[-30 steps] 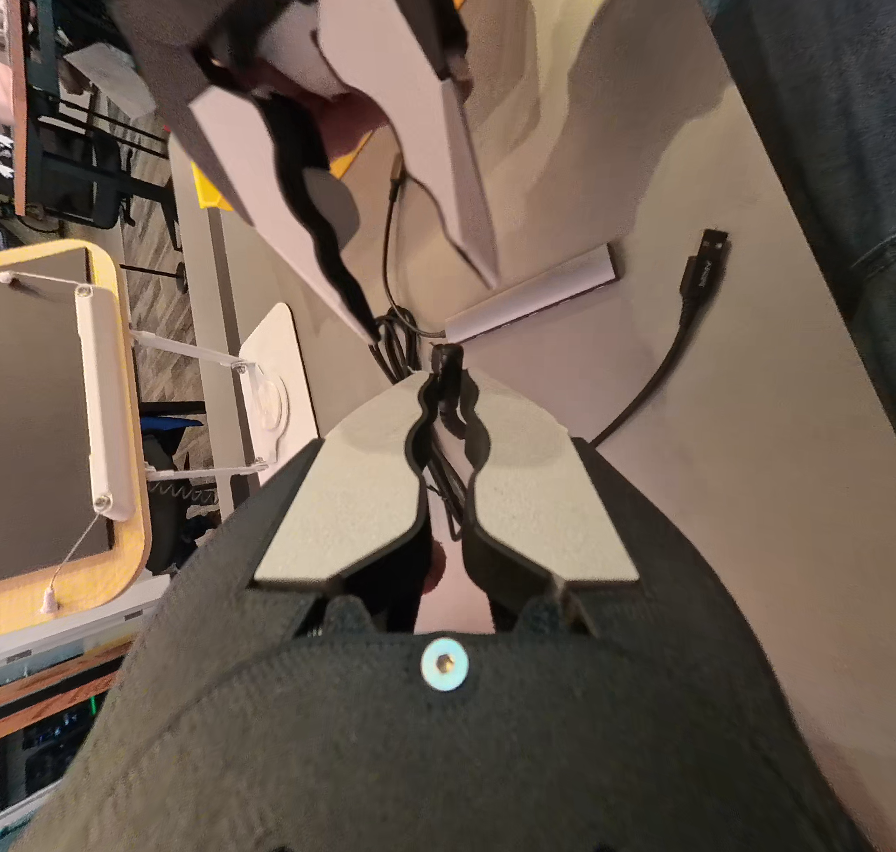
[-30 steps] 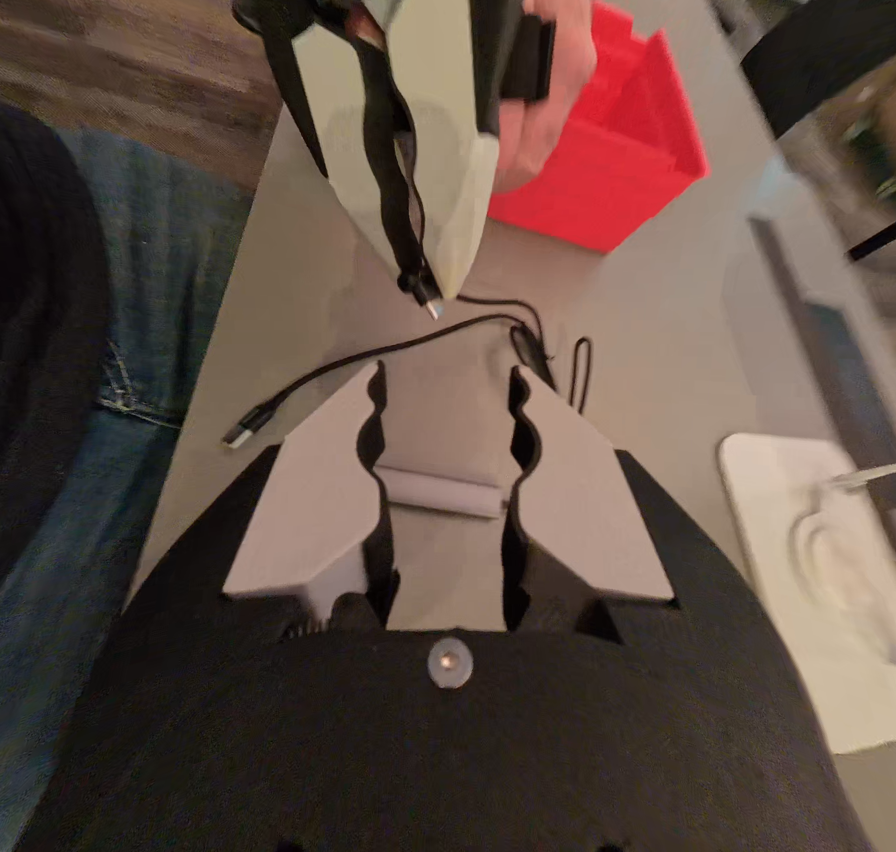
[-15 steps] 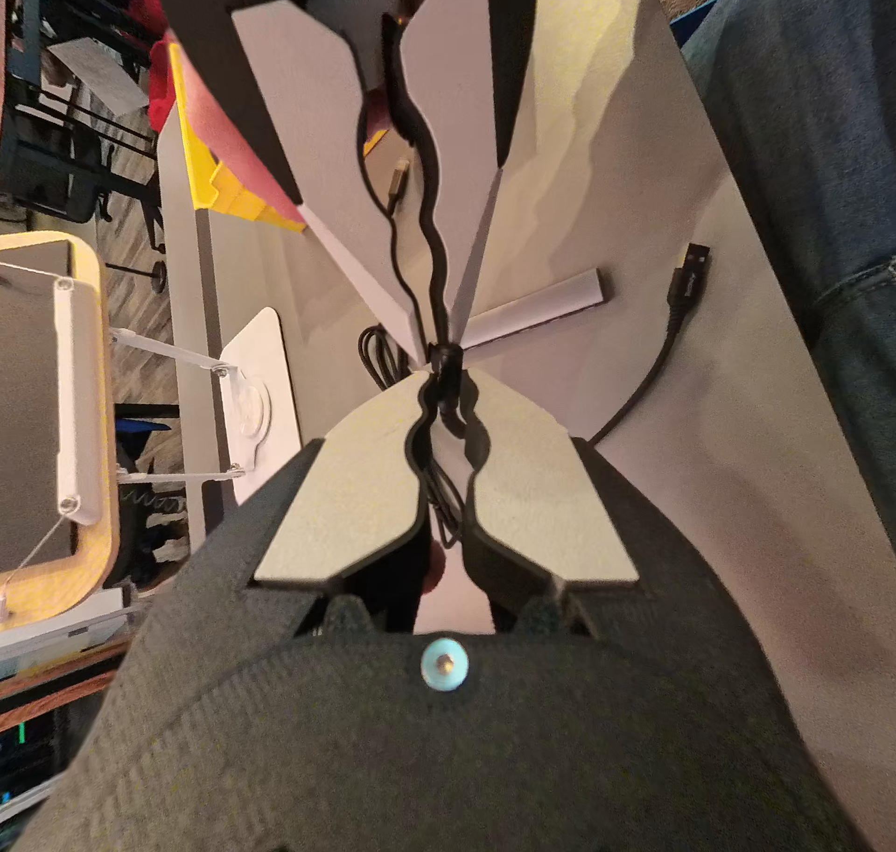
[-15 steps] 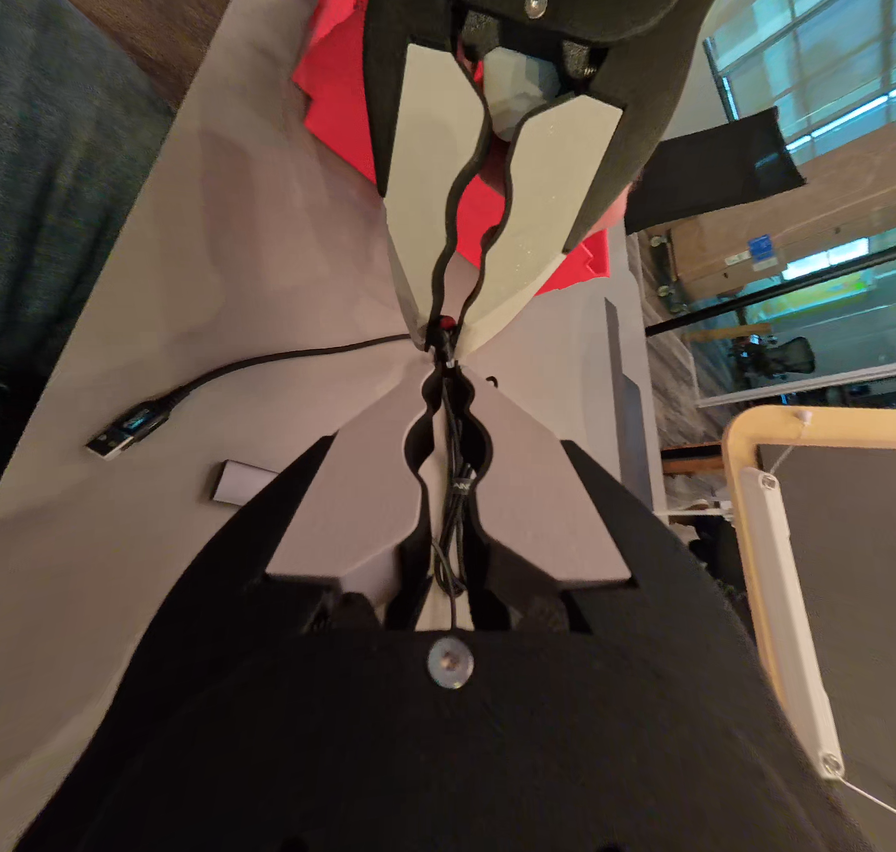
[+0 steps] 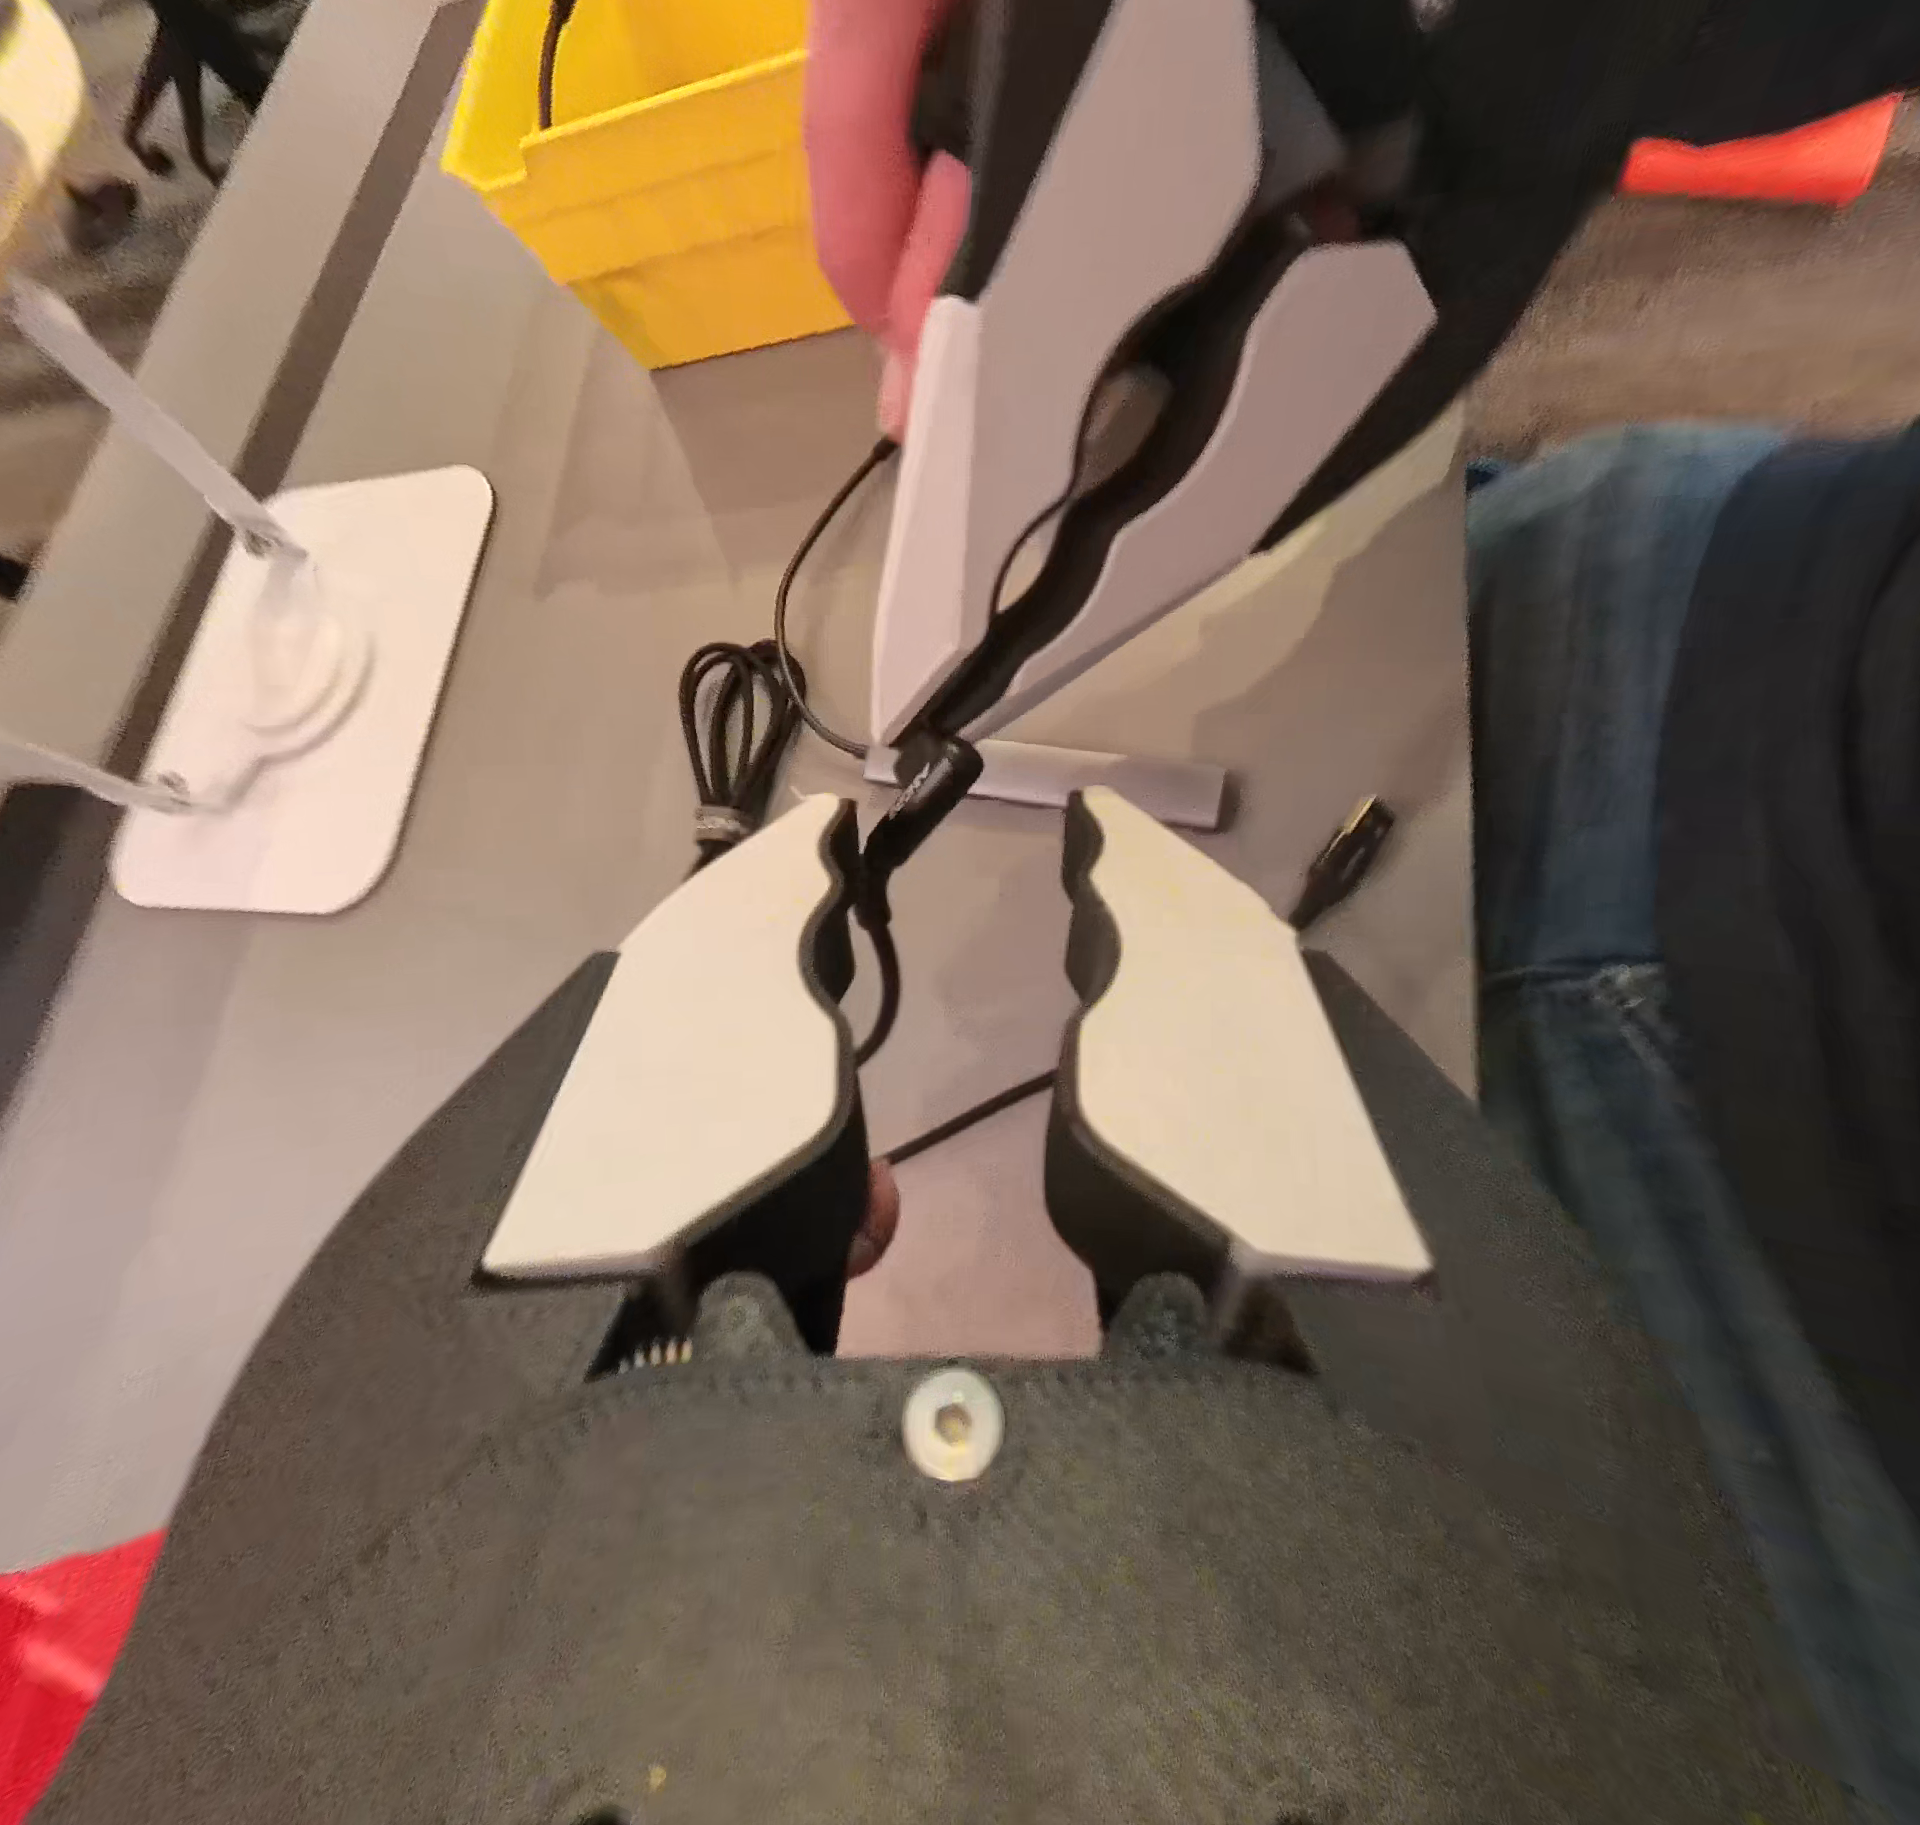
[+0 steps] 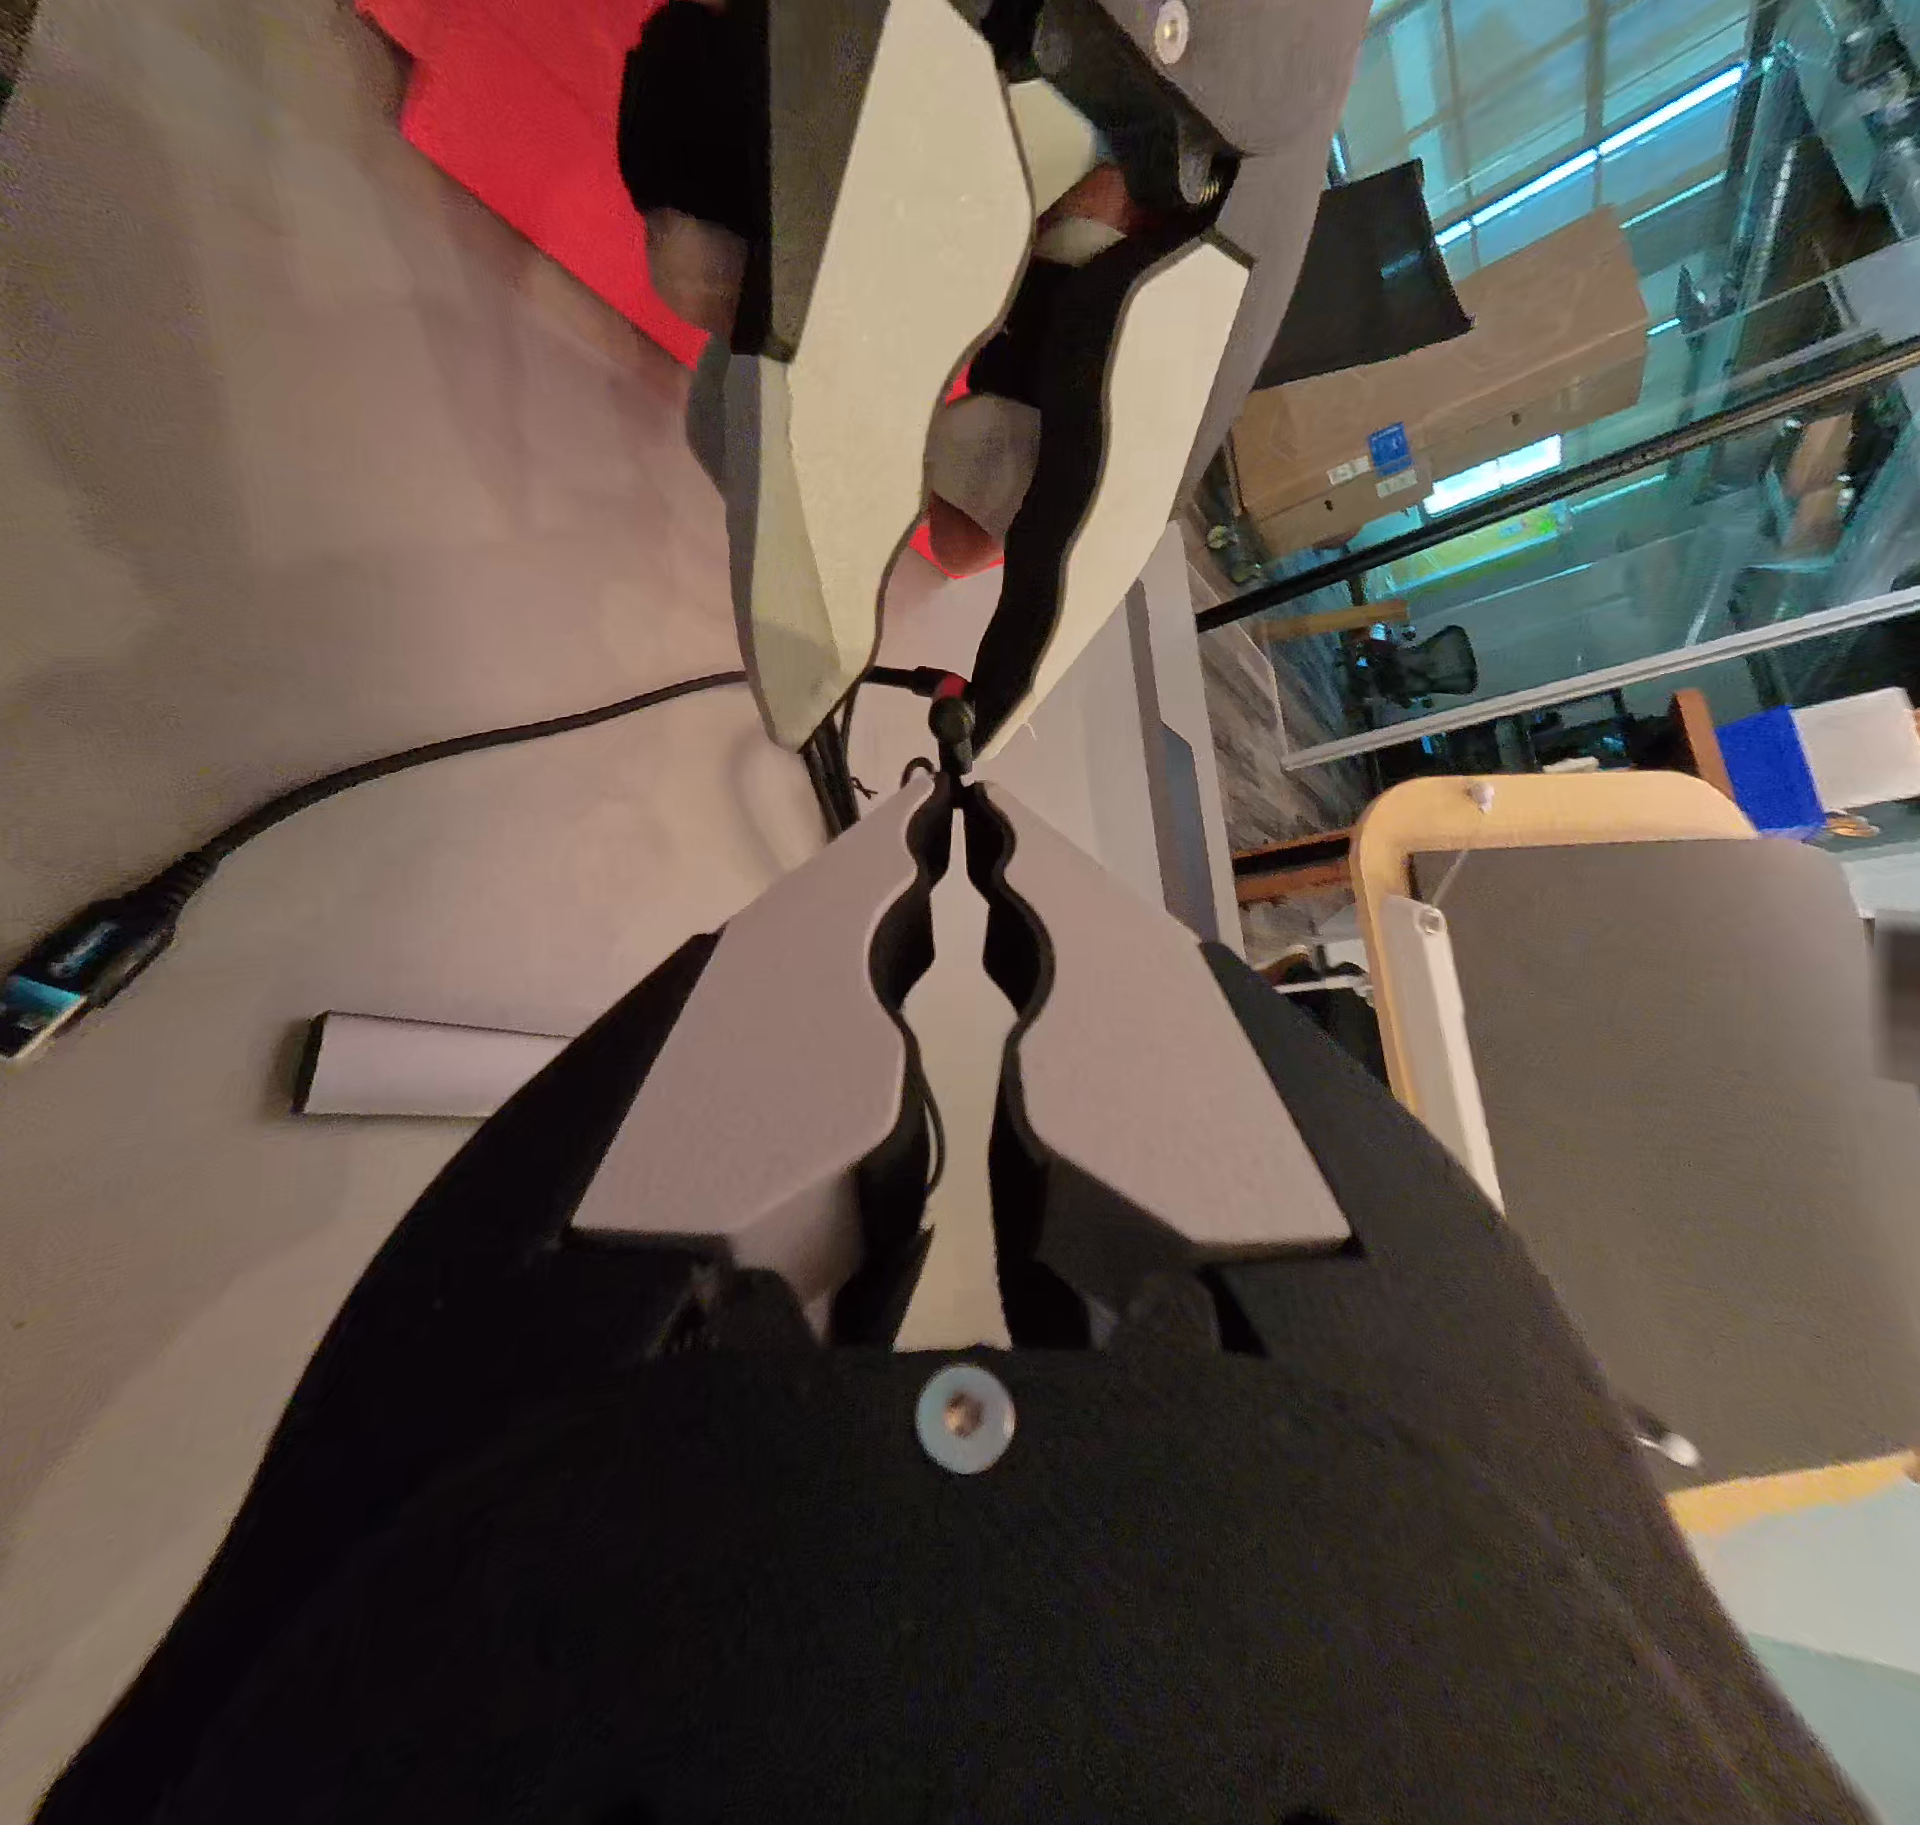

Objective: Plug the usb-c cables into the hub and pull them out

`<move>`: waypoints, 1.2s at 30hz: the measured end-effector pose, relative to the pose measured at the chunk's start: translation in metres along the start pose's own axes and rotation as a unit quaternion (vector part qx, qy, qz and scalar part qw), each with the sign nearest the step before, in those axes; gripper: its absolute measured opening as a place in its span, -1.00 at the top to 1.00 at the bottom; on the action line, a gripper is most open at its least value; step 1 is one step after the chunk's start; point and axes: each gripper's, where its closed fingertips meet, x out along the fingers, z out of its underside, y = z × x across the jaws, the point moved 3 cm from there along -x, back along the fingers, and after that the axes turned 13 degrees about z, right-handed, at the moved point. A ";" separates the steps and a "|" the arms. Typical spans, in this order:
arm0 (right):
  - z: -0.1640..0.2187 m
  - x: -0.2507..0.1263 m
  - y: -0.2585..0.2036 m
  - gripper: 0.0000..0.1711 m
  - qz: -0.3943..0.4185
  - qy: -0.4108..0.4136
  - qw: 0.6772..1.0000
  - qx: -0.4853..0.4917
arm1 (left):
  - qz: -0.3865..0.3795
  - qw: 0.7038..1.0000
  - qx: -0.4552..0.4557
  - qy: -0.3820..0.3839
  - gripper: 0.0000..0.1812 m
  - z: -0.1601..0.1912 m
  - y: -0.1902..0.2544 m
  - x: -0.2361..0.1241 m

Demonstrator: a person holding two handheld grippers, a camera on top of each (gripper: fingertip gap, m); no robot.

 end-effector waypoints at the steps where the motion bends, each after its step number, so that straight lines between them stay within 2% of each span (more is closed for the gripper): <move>1: 0.000 0.001 0.001 1.00 0.009 -0.003 1.000 -0.007 | -0.001 1.000 -0.026 0.014 0.57 -0.001 -0.001 0.000; 9: -0.001 0.001 0.006 1.00 0.076 -0.009 0.996 -0.048 | -0.017 0.976 -0.190 0.108 0.53 -0.004 -0.013 -0.003; 13: 0.001 0.002 0.006 1.00 0.095 -0.015 0.994 -0.060 | -0.010 0.959 -0.240 0.150 0.51 -0.004 -0.013 -0.001; 19: 0.000 0.000 0.008 1.00 0.117 -0.013 0.991 -0.059 | 0.002 0.946 -0.264 0.188 0.57 -0.007 -0.014 -0.004; 36: -0.009 -0.002 0.011 1.00 0.155 0.000 0.987 -0.041 | 0.031 0.958 -0.217 0.186 0.59 -0.010 -0.012 -0.012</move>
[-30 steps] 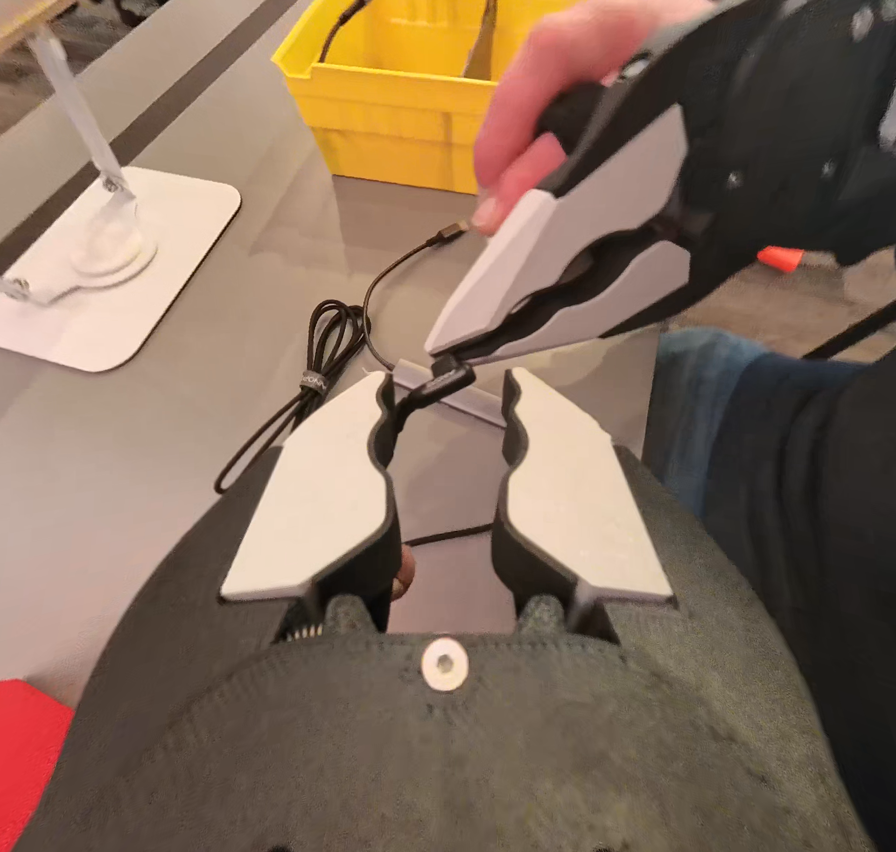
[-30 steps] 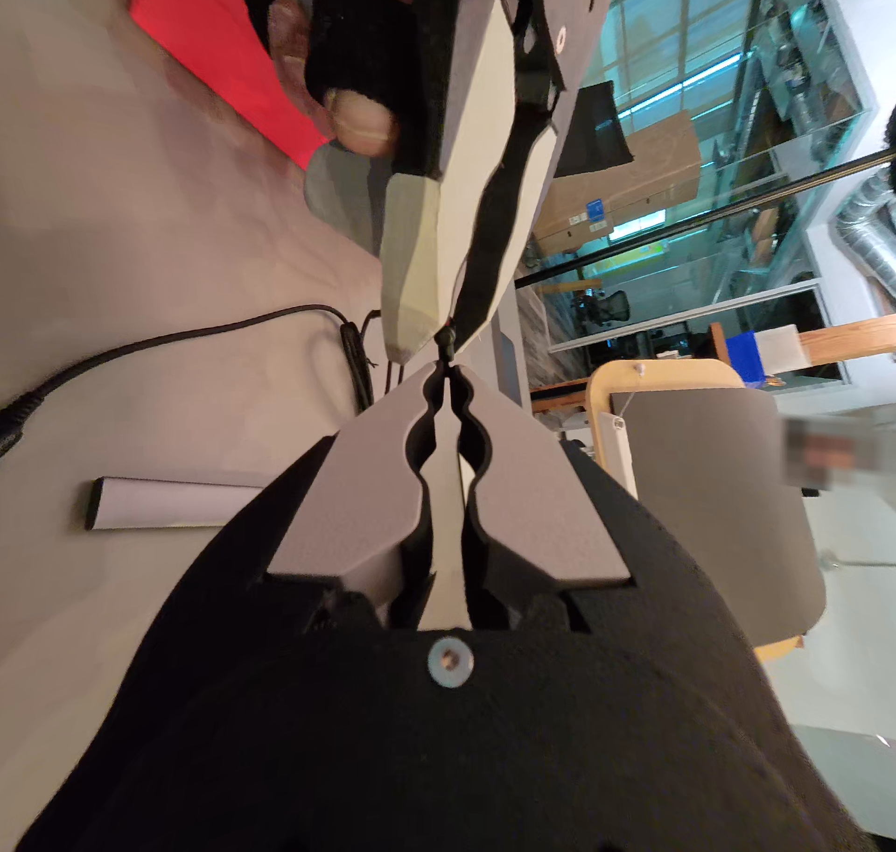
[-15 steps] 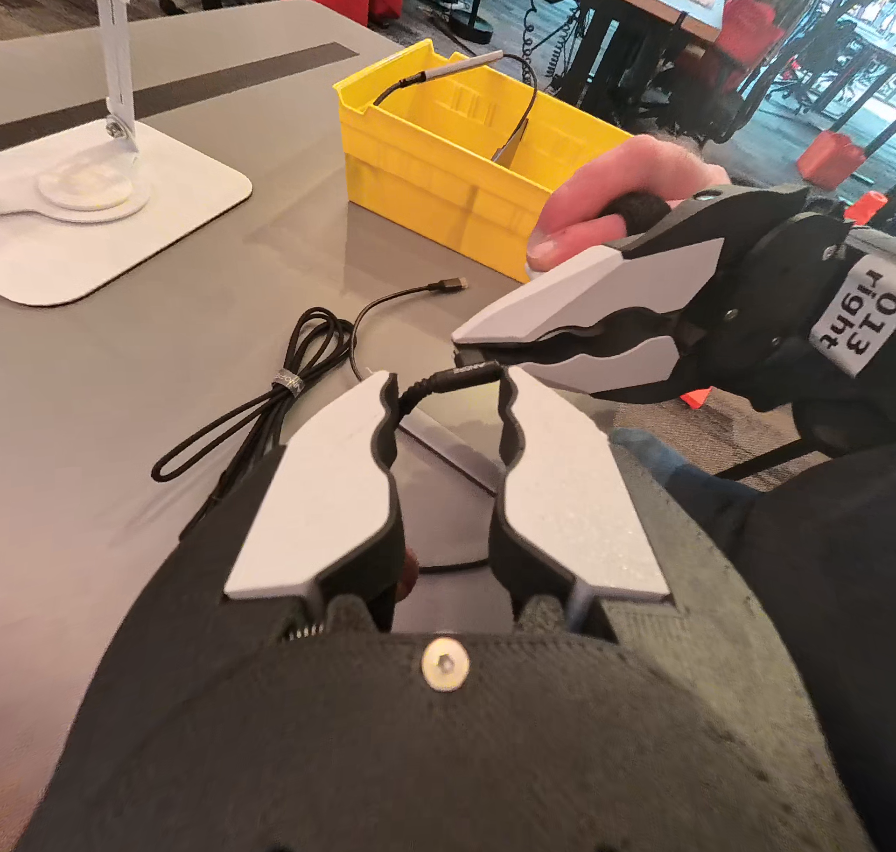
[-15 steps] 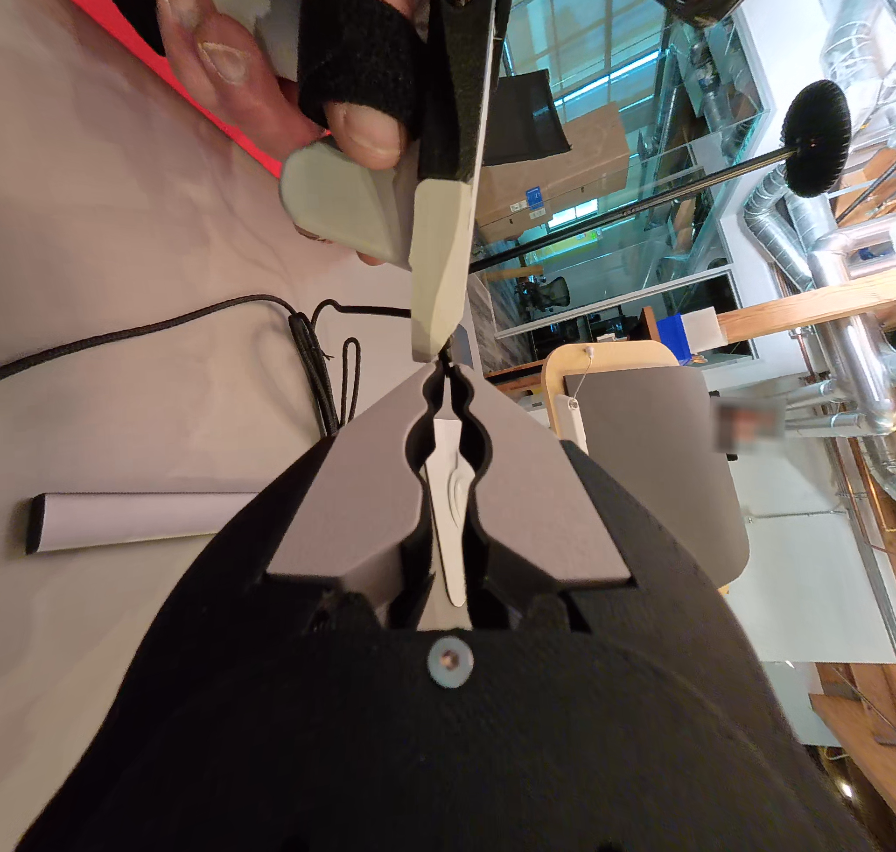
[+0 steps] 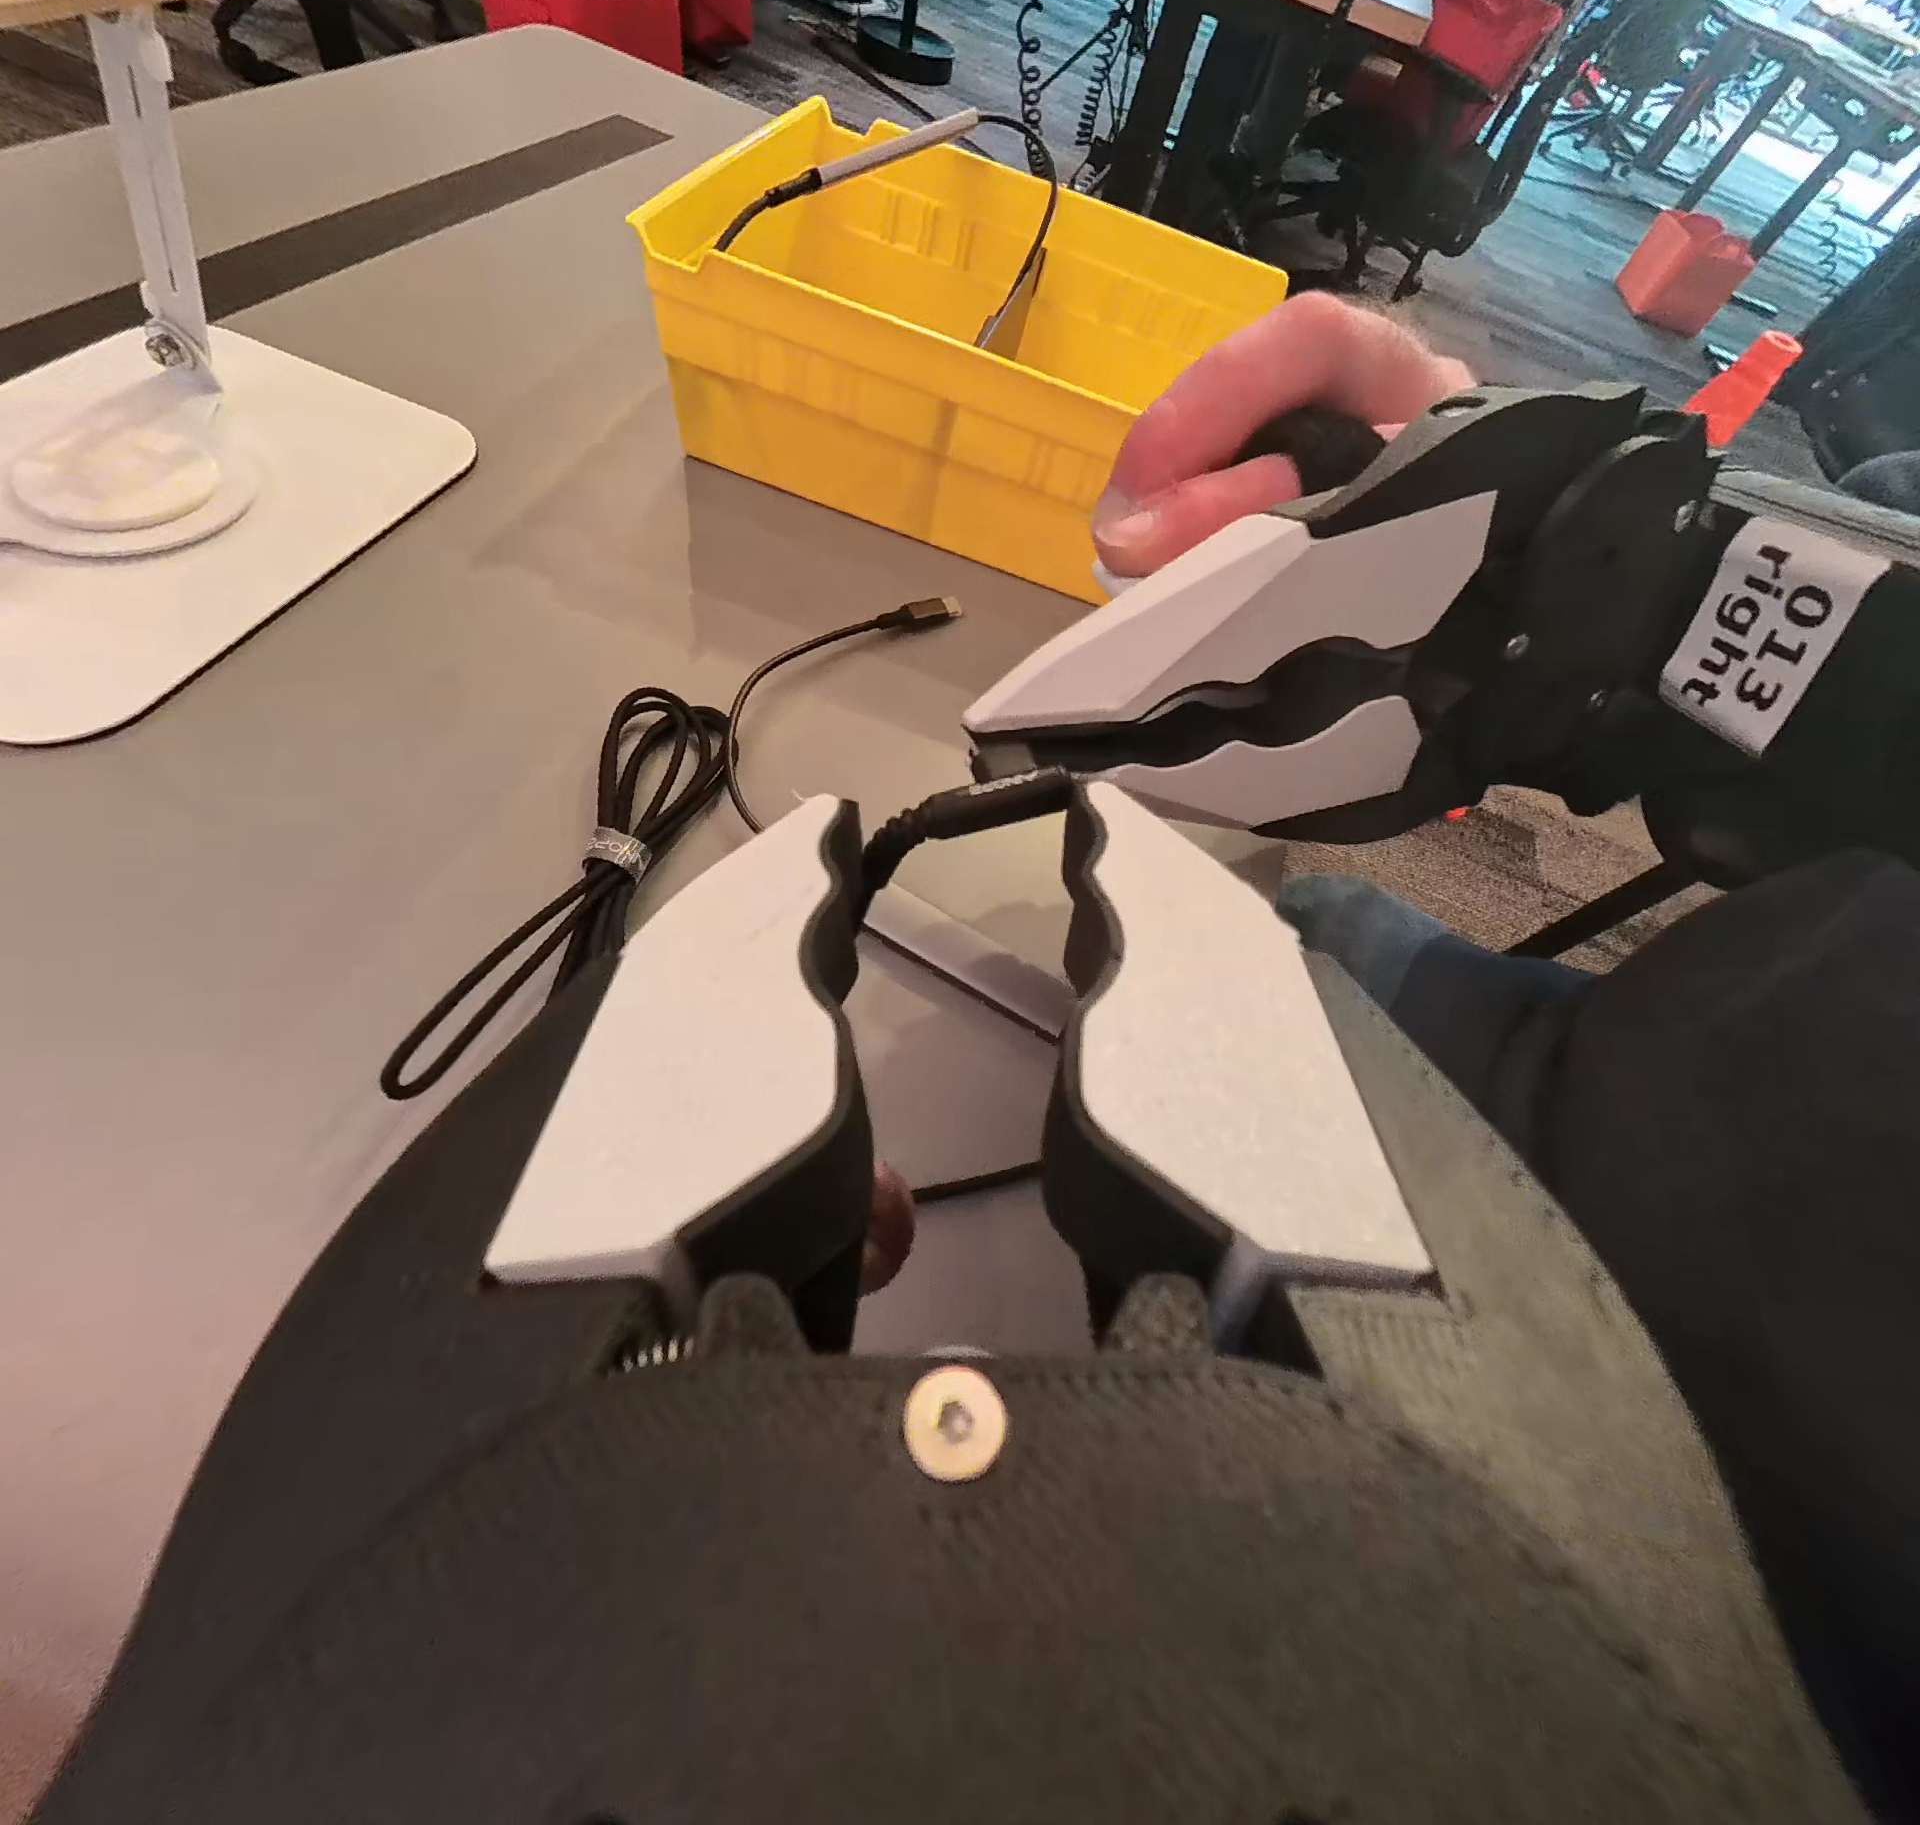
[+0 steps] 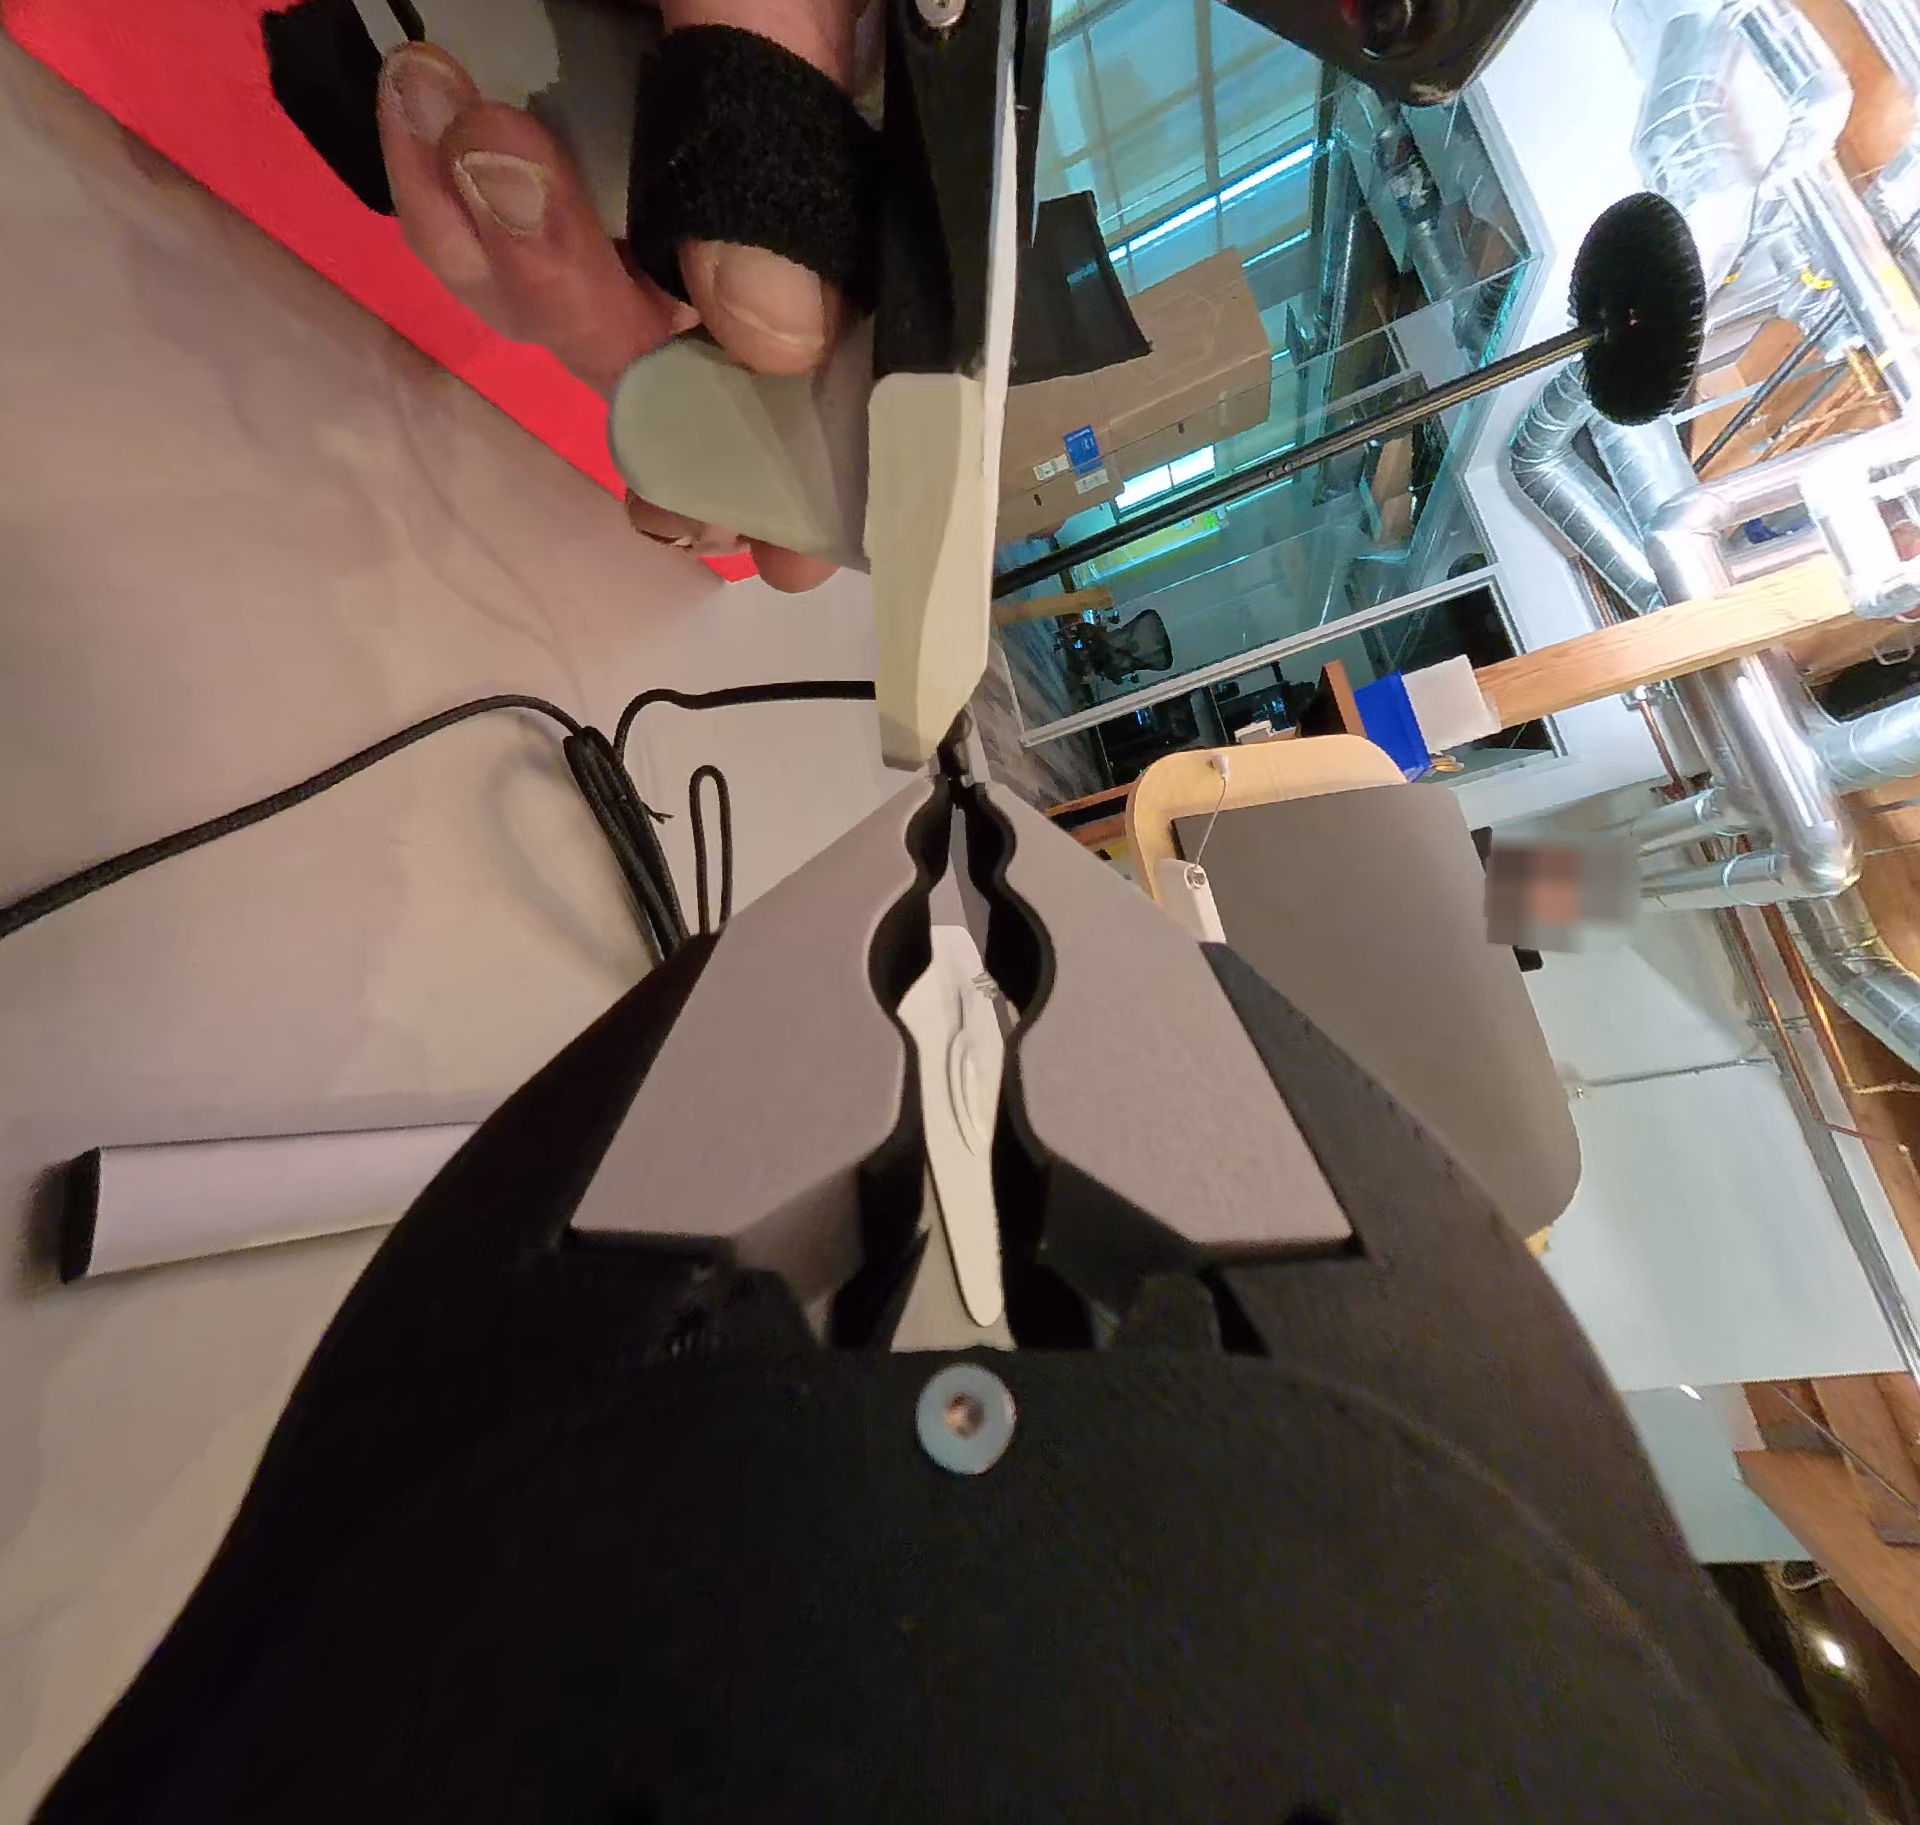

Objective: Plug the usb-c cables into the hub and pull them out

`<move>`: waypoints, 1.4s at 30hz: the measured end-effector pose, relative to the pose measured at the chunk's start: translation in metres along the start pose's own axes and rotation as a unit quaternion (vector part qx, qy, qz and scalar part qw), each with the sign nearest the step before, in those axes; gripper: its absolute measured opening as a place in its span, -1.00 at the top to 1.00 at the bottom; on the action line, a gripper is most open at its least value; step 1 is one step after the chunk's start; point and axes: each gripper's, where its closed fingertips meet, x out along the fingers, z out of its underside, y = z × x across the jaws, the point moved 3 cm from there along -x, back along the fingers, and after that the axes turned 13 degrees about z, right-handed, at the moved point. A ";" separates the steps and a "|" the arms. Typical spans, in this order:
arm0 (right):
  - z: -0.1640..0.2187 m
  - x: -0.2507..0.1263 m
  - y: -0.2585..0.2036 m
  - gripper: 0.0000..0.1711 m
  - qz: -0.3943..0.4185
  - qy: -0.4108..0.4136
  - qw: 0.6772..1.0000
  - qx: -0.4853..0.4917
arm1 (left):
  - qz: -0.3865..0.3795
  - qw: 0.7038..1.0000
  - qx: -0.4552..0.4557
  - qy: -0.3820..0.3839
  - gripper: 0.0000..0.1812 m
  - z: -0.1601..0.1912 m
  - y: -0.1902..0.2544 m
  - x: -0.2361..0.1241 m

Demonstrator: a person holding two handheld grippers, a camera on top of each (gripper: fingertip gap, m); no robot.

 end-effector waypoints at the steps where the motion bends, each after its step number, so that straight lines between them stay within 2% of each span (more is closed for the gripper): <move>1: 0.000 0.000 0.000 1.00 0.000 0.000 1.000 0.005 | 0.003 1.000 0.001 -0.001 0.59 0.000 0.000 0.000; 10: 0.000 -0.002 0.005 1.00 -0.026 0.014 0.996 0.083 | 0.022 0.999 0.026 -0.008 0.60 -0.003 0.001 -0.001; 15: 0.006 -0.006 0.007 0.88 -0.111 0.024 0.978 0.174 | 0.025 0.998 0.058 -0.020 0.60 -0.004 0.003 -0.004; 18: 0.003 -0.010 0.009 0.84 -0.182 0.051 0.949 0.252 | 0.034 0.995 0.086 -0.039 0.60 -0.003 0.006 -0.005; 22: 0.000 -0.013 0.010 0.83 -0.261 0.076 0.912 0.307 | 0.055 0.988 0.124 -0.072 0.60 -0.002 0.015 -0.004; 27: -0.009 -0.018 0.010 0.89 -0.330 0.122 0.860 0.368 | 0.079 0.980 0.158 -0.092 0.61 0.000 0.023 -0.001; 31: -0.014 -0.021 0.007 0.90 -0.366 0.138 0.832 0.394 | 0.099 0.976 0.172 -0.094 0.60 0.001 0.029 -0.001; 35: -0.014 -0.022 0.008 0.91 -0.369 0.150 0.818 0.416 | 0.104 0.976 0.173 -0.083 0.60 0.000 0.030 -0.001; 42: -0.012 -0.018 0.012 0.92 -0.313 0.140 0.833 0.433 | 0.070 0.983 0.158 -0.059 0.57 -0.004 0.024 -0.002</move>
